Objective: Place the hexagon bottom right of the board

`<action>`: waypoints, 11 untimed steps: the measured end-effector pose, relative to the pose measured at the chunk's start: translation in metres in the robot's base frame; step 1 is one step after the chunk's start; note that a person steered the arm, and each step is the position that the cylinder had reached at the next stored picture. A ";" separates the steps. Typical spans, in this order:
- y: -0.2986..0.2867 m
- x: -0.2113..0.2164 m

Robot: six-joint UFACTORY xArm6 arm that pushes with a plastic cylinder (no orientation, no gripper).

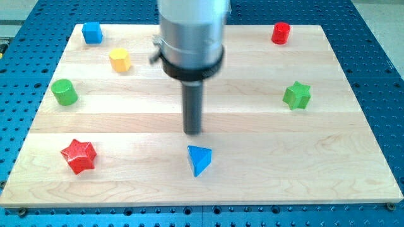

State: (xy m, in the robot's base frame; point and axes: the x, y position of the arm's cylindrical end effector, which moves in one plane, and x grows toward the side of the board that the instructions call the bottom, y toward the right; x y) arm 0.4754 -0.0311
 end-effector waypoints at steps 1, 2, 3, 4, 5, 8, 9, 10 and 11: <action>-0.106 -0.044; -0.147 -0.089; -0.178 -0.096; -0.187 -0.153; -0.141 -0.162; -0.088 -0.105; -0.030 -0.128; 0.021 -0.072; 0.075 -0.017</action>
State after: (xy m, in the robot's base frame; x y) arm 0.4581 0.0441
